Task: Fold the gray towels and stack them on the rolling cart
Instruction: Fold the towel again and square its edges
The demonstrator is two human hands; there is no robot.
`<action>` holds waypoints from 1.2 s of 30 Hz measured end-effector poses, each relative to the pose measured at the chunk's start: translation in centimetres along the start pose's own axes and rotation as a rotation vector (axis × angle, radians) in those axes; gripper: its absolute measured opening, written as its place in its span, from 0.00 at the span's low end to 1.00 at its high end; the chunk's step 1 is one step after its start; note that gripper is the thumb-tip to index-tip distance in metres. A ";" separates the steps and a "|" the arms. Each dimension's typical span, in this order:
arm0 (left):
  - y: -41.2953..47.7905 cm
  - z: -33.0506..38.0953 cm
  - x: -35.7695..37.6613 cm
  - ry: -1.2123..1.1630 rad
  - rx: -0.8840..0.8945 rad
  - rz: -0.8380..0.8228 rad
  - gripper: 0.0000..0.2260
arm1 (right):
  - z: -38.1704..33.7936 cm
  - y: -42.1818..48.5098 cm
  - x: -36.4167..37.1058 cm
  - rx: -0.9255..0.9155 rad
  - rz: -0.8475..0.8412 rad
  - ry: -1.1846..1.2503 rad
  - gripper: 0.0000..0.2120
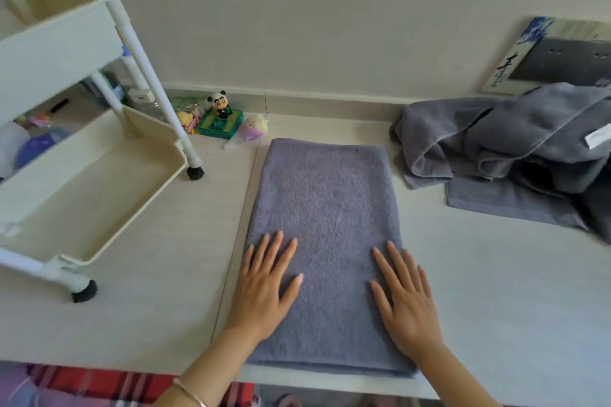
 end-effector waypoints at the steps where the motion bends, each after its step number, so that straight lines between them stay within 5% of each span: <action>1: -0.1 -0.6 -0.3 -0.005 -0.017 0.013 0.27 | 0.8 -0.8 -0.2 0.021 -0.002 -0.007 0.26; 5: -1.3 -0.9 -1.8 -0.068 -0.201 0.061 0.31 | 0.6 -2.7 -1.8 -0.040 -0.016 -0.119 0.25; 10: -4.9 4.2 -1.1 0.045 0.197 -0.085 0.31 | -3.2 -6.3 -0.6 -0.293 -0.068 -0.104 0.26; 21: -7.9 2.5 -0.1 0.065 0.254 -0.235 0.47 | -4.6 -10.0 1.0 -0.318 -0.150 -0.111 0.38; 36: -7.3 2.7 -2.0 -0.103 0.294 -0.268 0.29 | -4.8 -11.0 -0.7 -0.433 -0.136 -0.110 0.36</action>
Point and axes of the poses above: each hand's wrist, its own y-axis towards the middle knuckle, its own x-axis out of the palm, z = x × y, the point moved 6 cm from there along y, towards the middle knuckle, and after that the axes turned 1 degree about -z, right-handed, at the moved point
